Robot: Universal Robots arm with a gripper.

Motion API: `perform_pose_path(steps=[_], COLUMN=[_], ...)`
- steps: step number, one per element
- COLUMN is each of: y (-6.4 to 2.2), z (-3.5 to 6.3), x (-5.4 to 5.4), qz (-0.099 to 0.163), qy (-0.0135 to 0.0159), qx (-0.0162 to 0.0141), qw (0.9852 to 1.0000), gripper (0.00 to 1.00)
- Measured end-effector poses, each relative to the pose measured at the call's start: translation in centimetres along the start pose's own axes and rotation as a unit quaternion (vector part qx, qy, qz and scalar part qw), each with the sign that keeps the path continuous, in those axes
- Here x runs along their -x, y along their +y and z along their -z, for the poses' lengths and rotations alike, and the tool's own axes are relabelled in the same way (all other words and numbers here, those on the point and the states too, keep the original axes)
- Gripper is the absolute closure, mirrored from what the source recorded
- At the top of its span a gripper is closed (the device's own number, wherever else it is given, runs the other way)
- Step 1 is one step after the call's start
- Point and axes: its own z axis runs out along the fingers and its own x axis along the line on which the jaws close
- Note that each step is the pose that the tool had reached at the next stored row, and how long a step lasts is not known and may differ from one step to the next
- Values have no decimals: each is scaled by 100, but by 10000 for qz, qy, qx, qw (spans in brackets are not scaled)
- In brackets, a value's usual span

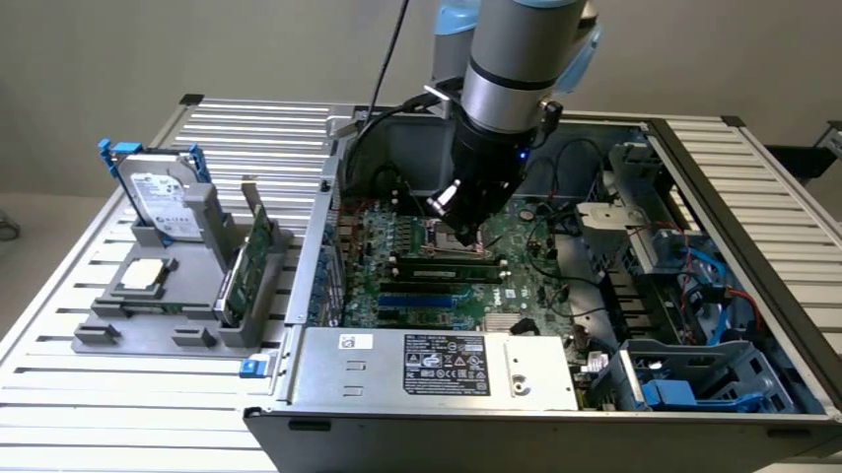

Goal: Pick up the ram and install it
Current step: 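Press down the ram until it locks into place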

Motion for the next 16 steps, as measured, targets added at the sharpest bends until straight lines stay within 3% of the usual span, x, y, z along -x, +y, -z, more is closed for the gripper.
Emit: perform_pose_path(steps=[8, 12, 16], y=[0, 0, 0], z=[0, 0, 0], x=[0, 0, 0], qz=[-562, -850, -1145], qy=[-24, -39, -54], qx=[-4, -3, -2], qw=[9984, 9964, 9934], gripper=[89, 89, 89])
